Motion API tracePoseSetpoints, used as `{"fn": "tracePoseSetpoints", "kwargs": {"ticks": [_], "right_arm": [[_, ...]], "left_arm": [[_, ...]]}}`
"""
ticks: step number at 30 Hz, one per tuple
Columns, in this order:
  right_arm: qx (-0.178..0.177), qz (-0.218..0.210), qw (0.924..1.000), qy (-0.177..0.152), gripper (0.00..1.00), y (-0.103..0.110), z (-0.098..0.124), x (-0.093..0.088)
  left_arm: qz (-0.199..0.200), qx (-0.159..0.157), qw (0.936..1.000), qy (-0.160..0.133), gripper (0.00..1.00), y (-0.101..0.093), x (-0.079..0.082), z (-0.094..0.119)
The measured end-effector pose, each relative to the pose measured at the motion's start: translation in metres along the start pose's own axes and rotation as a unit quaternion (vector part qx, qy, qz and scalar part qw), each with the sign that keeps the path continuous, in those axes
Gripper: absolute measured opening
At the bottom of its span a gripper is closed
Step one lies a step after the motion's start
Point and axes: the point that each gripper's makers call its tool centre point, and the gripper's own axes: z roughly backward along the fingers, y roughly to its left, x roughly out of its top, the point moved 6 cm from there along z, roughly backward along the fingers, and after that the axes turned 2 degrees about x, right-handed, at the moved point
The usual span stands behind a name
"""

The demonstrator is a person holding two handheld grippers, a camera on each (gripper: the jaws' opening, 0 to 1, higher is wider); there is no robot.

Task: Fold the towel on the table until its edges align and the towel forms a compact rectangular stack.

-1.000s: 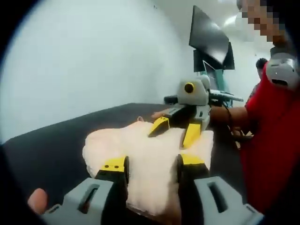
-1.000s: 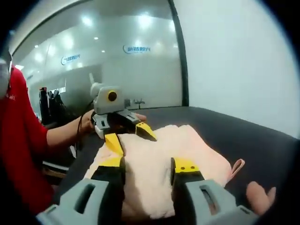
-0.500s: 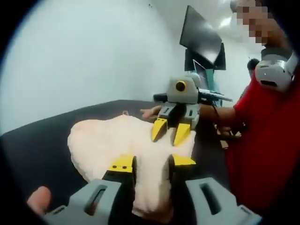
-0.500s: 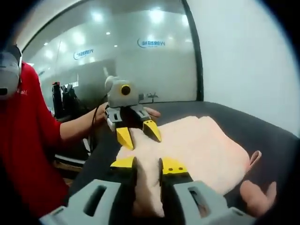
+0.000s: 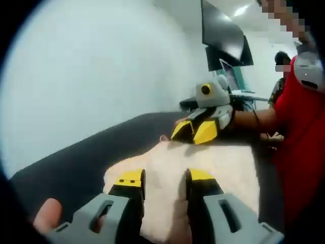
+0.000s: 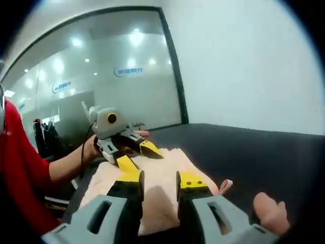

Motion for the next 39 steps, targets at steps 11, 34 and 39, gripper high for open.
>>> {"fn": "tracePoseSetpoints", "kwargs": {"ticks": [11,34,39], "right_arm": [[-0.015,0.024,0.9984,0.048,0.2,0.006,-0.009,-0.02],[-0.044,0.035,0.9974,0.044,0.19,-0.004,-0.001,-0.017],[-0.013,0.028,0.9991,-0.029,0.19,0.002,0.008,0.012]], "left_arm": [[0.09,-0.001,0.9958,-0.017,0.28,-0.004,-0.009,-0.001],[0.029,-0.05,0.9979,-0.028,0.61,-0.046,-0.001,-0.006],[0.026,-0.038,0.9988,-0.018,0.63,-0.047,0.002,-0.004]]}}
